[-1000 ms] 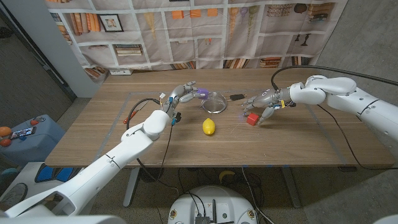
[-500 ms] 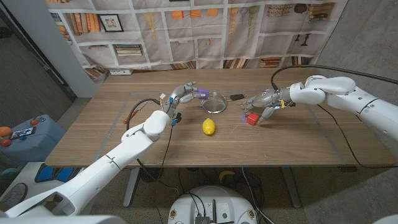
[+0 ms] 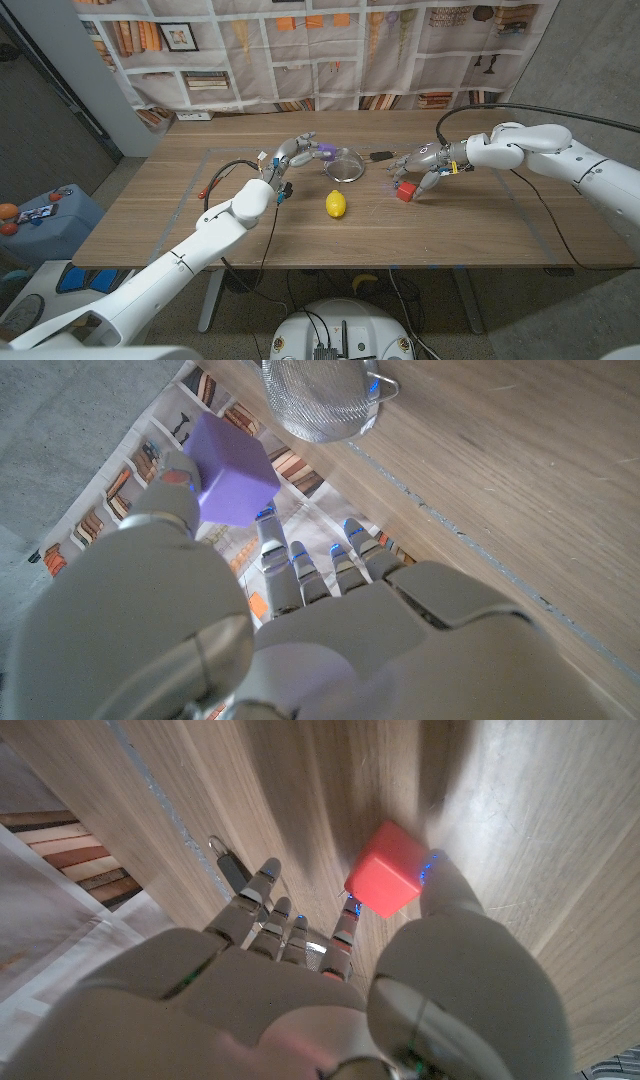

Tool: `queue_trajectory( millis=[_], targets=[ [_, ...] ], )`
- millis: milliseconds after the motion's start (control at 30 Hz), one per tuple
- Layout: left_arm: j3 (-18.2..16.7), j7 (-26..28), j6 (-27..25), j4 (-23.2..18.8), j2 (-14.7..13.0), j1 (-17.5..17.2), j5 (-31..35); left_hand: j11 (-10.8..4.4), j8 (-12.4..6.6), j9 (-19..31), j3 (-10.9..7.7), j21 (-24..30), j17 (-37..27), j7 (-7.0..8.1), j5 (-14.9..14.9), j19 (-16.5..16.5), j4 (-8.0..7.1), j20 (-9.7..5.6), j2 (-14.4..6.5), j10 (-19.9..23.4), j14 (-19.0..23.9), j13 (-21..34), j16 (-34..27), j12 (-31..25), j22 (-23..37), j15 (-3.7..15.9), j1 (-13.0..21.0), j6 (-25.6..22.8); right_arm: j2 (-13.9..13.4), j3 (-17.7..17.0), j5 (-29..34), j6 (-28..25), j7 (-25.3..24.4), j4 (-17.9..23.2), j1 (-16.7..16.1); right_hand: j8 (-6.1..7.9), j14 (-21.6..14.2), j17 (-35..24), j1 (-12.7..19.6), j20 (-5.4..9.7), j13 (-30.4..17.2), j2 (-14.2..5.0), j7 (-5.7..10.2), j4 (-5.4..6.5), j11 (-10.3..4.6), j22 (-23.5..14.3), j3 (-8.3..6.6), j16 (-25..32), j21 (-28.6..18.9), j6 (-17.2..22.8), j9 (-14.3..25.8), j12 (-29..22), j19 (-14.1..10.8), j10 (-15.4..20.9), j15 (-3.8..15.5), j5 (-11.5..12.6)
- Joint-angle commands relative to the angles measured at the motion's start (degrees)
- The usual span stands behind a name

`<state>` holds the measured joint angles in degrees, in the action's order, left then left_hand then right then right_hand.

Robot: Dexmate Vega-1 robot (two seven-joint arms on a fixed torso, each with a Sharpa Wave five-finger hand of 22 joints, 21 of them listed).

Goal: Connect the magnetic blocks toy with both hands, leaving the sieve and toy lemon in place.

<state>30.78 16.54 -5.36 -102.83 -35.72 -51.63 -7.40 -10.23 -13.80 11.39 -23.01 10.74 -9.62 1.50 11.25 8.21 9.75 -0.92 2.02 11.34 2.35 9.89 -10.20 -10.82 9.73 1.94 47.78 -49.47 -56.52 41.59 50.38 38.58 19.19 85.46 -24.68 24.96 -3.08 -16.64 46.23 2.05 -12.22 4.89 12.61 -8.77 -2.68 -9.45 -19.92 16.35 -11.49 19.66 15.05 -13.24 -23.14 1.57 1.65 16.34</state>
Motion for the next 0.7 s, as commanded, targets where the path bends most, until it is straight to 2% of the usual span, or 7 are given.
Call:
queue_trajectory(
  millis=[33,433,500,700],
  targets=[
    [0.3,0.3,-0.2,-0.1,0.3,-0.2,0.2,0.08,-0.51,0.0,-0.02,0.3,-0.1,4.15,0.3,0.0,-0.21,-0.01,-2.3,0.3,0.2,0.1,-0.1,-0.1,0.3,1.03,1.8,-5.8,-0.2,-0.1,0.3,0.6,-2.2,-0.6,-0.4,0.96,-0.9,-0.3,0.8,0.63,0.0,0.21,-0.08,0.03,-0.57,-0.1,0.58,0.5,-0.2,1.8,0.3,-0.4,-0.9,1.0,0.78,0.9],
    [0.3,0.5,-0.7,-0.7,0.3,-0.4,0.3,0.15,-0.36,0.1,0.07,0.4,-0.1,4.20,0.3,0.1,-0.21,0.09,-2.4,0.4,0.2,0.2,-0.1,-0.1,0.3,1.00,1.9,-5.9,0.6,0.7,1.7,1.3,-3.2,-2.1,1.0,2.39,-1.4,-0.5,2.2,2.36,0.1,-0.11,0.02,-0.09,-2.37,-0.1,1.32,0.7,0.2,4.7,0.4,-0.1,-1.4,2.0,2.45,2.0],
    [0.3,0.6,-0.7,-0.7,0.3,-0.4,0.3,0.07,-0.35,0.1,0.08,0.4,-0.1,4.21,0.3,0.1,-0.21,0.10,-2.4,0.4,0.2,0.2,-0.1,-0.1,0.3,1.07,1.9,-6.0,0.8,0.9,1.8,1.7,-3.4,-2.6,1.4,2.57,-1.4,-0.5,2.6,2.95,0.1,-0.32,0.05,-0.12,-3.03,-0.1,1.42,0.7,0.3,5.1,0.4,-0.1,-1.2,2.2,3.07,2.2],
    [0.3,0.9,-0.9,-0.8,0.5,-0.6,0.3,0.06,-0.21,0.1,0.13,0.4,-0.1,4.16,0.3,0.1,-0.23,0.17,-2.5,0.4,0.2,0.2,-0.1,-0.1,0.3,1.01,1.9,-5.9,1.2,1.6,2.6,2.2,-4.4,-3.4,2.1,2.86,-1.4,-0.7,3.0,3.58,0.1,-0.54,0.07,0.01,-3.48,-0.2,1.78,0.8,0.4,5.7,0.4,0.0,-1.4,2.5,3.61,2.3]
  ],
)
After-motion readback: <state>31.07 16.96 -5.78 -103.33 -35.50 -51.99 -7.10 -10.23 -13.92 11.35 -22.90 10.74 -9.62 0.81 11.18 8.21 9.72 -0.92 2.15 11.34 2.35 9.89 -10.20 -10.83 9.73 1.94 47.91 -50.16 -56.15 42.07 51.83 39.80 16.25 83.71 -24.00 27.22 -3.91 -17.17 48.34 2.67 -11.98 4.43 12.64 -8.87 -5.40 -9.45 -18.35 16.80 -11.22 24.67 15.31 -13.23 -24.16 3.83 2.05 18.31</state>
